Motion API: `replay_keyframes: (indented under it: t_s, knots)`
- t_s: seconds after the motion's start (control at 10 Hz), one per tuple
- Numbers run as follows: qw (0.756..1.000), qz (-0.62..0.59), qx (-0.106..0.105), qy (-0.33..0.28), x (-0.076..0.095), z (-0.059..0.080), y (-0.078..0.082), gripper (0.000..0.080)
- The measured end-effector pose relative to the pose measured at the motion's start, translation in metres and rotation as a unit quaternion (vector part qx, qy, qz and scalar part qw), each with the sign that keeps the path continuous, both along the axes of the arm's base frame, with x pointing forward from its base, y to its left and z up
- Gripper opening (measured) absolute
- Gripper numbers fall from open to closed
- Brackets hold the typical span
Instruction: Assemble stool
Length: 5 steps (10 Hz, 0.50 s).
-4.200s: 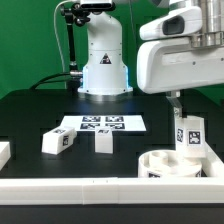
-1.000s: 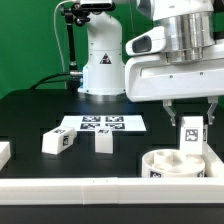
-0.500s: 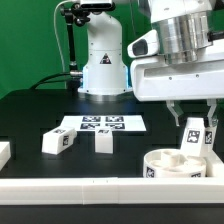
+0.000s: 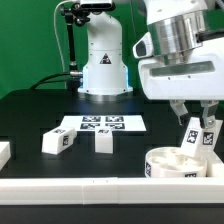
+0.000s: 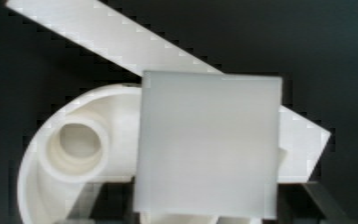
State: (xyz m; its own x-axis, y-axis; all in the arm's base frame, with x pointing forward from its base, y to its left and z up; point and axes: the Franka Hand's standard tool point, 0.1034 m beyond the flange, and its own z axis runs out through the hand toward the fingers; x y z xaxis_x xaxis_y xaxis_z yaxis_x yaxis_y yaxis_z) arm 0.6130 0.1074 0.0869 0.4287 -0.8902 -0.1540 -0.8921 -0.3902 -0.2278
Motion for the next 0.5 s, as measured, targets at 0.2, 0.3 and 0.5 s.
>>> replay_keyframes:
  t_s: [0.2,0.3,0.5]
  knots:
    - [0.996,-0.08,0.027,0.002,0.0025,0.0,-0.0024,0.034]
    - [0.994,-0.107,0.039,0.0,0.0044,-0.0001,-0.0046,0.034]
    - [0.982,-0.179,0.066,0.007,0.0067,0.0001,-0.0063,0.034]
